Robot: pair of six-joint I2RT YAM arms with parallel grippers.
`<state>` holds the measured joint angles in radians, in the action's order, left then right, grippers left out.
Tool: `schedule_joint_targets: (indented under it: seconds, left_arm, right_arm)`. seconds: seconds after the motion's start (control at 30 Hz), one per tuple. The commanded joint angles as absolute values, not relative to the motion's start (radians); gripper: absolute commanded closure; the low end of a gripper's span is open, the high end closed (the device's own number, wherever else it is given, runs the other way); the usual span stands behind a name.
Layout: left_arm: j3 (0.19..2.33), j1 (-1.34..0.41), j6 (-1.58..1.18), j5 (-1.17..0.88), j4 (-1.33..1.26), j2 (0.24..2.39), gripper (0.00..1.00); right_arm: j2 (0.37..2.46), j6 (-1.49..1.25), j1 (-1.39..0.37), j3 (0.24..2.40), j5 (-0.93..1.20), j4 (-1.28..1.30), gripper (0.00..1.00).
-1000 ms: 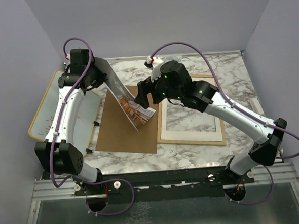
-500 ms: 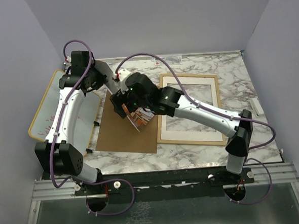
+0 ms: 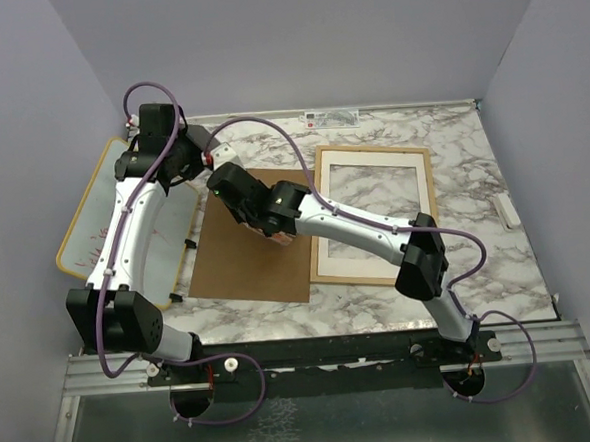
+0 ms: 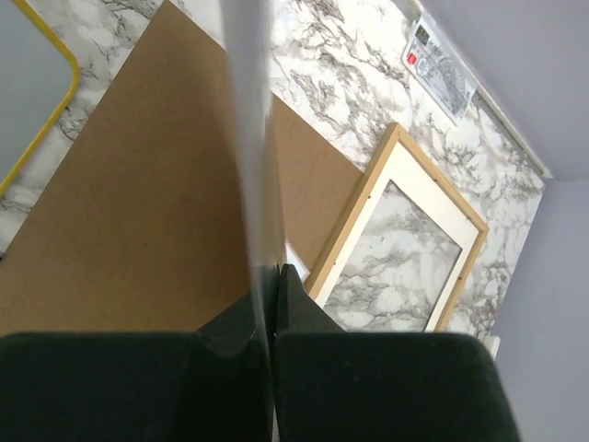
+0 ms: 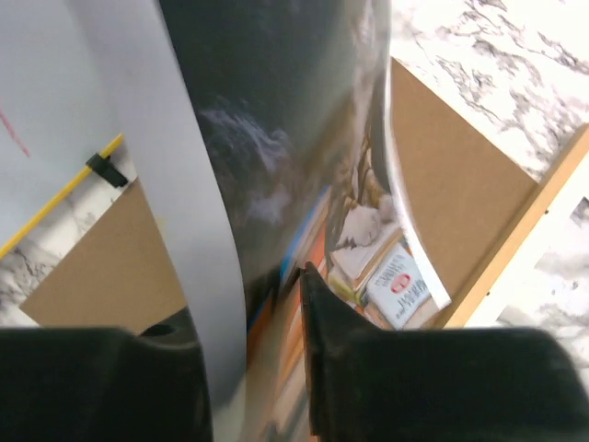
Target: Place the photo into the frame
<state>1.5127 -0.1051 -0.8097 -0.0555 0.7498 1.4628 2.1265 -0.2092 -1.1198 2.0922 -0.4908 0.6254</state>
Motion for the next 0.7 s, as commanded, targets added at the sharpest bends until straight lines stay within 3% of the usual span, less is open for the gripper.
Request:
schedule_joint_targets:
  seconds: [0.0, 0.03, 0.07, 0.3, 0.53, 0.67]
  left_arm:
    - [1.499, -0.109, -0.82, -0.06, 0.755, 1.422, 1.0]
    - [1.5, -0.109, -0.818, -0.063, 0.755, 1.423, 0.95]
    - [1.502, -0.109, -0.818, -0.064, 0.755, 1.423, 0.82]
    - [1.587, -0.106, -0.793, -0.063, 0.746, 1.406, 0.3]
    - [1.705, -0.104, -0.742, -0.122, 0.718, 1.389, 0.02]
    - [1.707, -0.105, -0.727, -0.193, 0.685, 1.381, 0.01]
  right_arm:
    - [2.095, -0.241, -1.12, 2.102, -0.59, 0.624, 0.87]
    - [2.083, -0.241, -1.12, 2.086, -0.59, 0.61, 0.93]
    - [2.068, -0.242, -1.12, 2.068, -0.587, 0.596, 0.98]
    - [1.947, -0.265, -1.083, 1.942, -0.495, 0.531, 0.99]
    - [1.786, -0.326, -0.913, 1.81, -0.143, 0.457, 0.99]
    - [1.707, -0.42, -0.764, 1.754, 0.06, 0.443, 1.0]
